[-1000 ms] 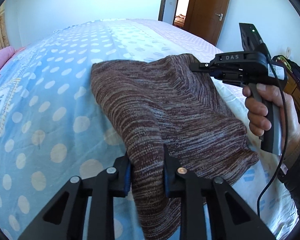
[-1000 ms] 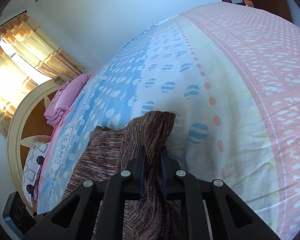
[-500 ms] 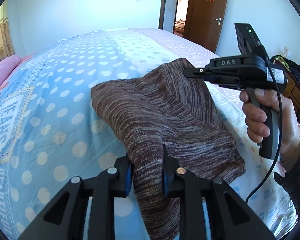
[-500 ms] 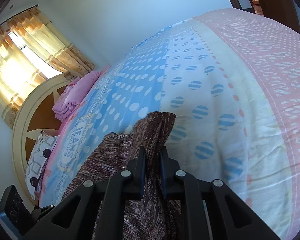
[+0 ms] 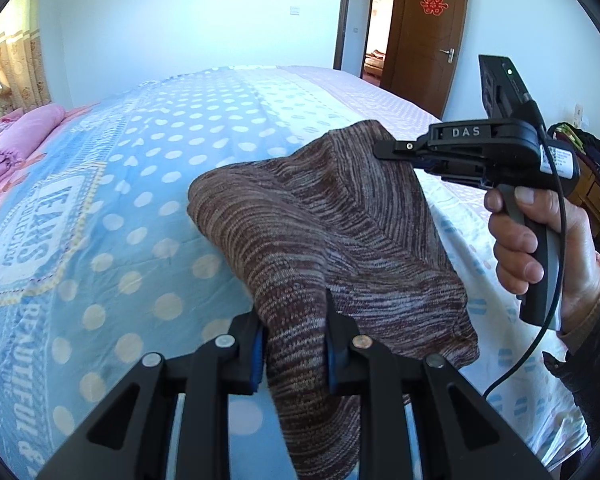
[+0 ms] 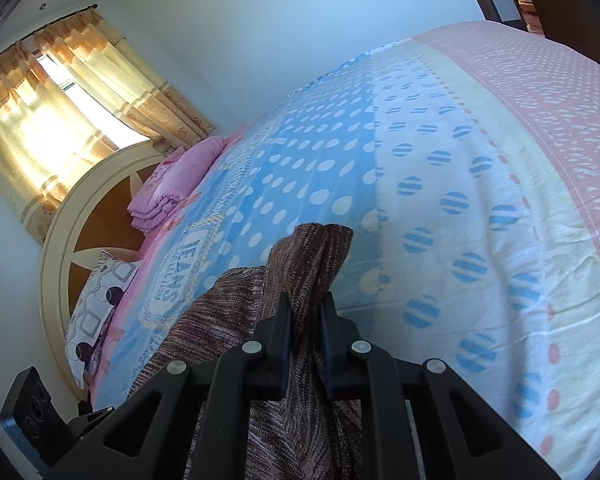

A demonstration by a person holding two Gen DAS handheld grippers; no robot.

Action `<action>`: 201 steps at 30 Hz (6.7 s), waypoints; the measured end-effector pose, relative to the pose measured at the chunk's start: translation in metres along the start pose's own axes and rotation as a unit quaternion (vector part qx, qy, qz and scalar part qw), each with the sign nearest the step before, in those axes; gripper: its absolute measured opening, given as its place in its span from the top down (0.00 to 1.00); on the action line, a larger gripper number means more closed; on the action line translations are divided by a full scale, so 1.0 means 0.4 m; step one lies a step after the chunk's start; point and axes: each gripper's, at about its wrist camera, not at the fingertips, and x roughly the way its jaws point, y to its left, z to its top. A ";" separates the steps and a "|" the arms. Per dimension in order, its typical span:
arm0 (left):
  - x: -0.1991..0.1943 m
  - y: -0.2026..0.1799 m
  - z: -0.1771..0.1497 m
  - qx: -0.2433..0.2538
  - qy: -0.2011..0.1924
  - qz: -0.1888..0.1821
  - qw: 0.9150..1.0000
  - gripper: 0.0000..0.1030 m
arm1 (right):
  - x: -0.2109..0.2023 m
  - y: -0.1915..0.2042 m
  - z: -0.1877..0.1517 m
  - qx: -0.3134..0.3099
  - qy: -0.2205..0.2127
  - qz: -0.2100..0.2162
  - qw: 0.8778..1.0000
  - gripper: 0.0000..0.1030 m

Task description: Fold small clothes

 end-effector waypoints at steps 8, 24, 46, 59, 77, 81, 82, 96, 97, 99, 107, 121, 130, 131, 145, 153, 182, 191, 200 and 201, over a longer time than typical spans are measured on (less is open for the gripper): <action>-0.078 0.048 -0.041 -0.013 -0.013 0.017 1.000 0.77 | 0.024 0.090 -0.050 -0.012 0.011 0.026 1.000 0.88; -0.197 0.176 -0.149 -0.047 -0.027 0.062 0.997 0.77 | 0.123 0.309 -0.151 -0.056 0.045 0.071 0.995 0.88; -0.291 0.343 -0.269 -0.084 -0.028 0.113 0.990 0.77 | 0.283 0.560 -0.263 -0.115 0.102 0.113 0.982 0.88; -0.335 0.394 -0.299 -0.097 -0.038 0.126 0.987 0.77 | 0.365 0.662 -0.288 -0.144 0.139 0.129 0.971 0.88; -0.335 0.452 -0.396 -0.122 -0.012 0.157 0.980 0.77 | 0.486 0.793 -0.347 -0.191 0.189 0.136 0.954 0.88; -0.316 0.451 -0.417 -0.126 -0.003 0.166 0.978 0.77 | 0.509 0.795 -0.354 -0.199 0.191 0.121 0.954 0.88; -0.309 0.446 -0.423 -0.126 0.000 0.169 0.978 0.77 | 0.513 0.792 -0.355 -0.200 0.191 0.117 0.954 0.88; -0.266 0.430 -0.457 -0.132 0.019 0.209 0.969 0.60 | 0.565 0.665 -0.376 -0.168 0.202 0.063 0.963 0.88; -0.266 0.430 -0.455 -0.129 0.021 0.210 0.969 0.59 | 0.564 0.666 -0.377 -0.170 0.202 0.061 0.963 0.87; -0.269 0.432 -0.452 -0.129 0.024 0.212 0.968 0.55 | 0.563 0.674 -0.378 -0.178 0.204 0.053 0.961 0.87; -0.305 0.404 -0.441 -0.109 0.020 0.225 0.968 0.38 | 0.571 0.669 -0.380 -0.181 0.213 0.038 0.959 0.77; -0.292 0.548 -0.365 -0.104 -0.037 0.358 0.927 0.13 | 0.188 0.557 -0.464 -0.182 0.155 0.077 0.968 0.71; -0.240 0.618 -0.385 -0.144 -0.035 0.411 0.900 0.05 | 0.200 0.589 -0.624 -0.233 0.205 0.081 0.947 0.94; -0.243 0.616 -0.385 -0.144 -0.034 0.411 0.900 0.05 | 0.191 0.592 -0.633 -0.245 0.203 0.078 0.945 0.95; -0.234 0.566 -0.404 -0.132 -0.027 0.401 0.906 0.00 | 0.181 0.543 -0.619 -0.253 0.185 0.010 0.950 0.97; -0.402 0.474 -0.430 -0.101 -0.037 0.371 0.922 0.00 | -0.023 0.617 -0.604 -0.268 0.081 -0.012 0.960 0.60; -0.506 0.334 -0.410 -0.079 -0.093 0.323 0.938 0.00 | -0.205 0.722 -0.657 -0.306 -0.030 -0.005 0.952 0.44; -0.506 0.333 -0.410 -0.079 -0.093 0.323 0.939 0.00 | -0.207 0.726 -0.660 -0.307 -0.033 -0.006 0.951 0.43; -0.506 0.335 -0.410 -0.079 -0.093 0.321 0.939 0.00 | -0.214 0.726 -0.658 -0.307 -0.041 -0.005 0.951 0.43; -0.506 0.334 -0.410 -0.079 -0.093 0.322 0.939 0.00 | -0.214 0.726 -0.658 -0.308 -0.041 -0.006 0.951 0.43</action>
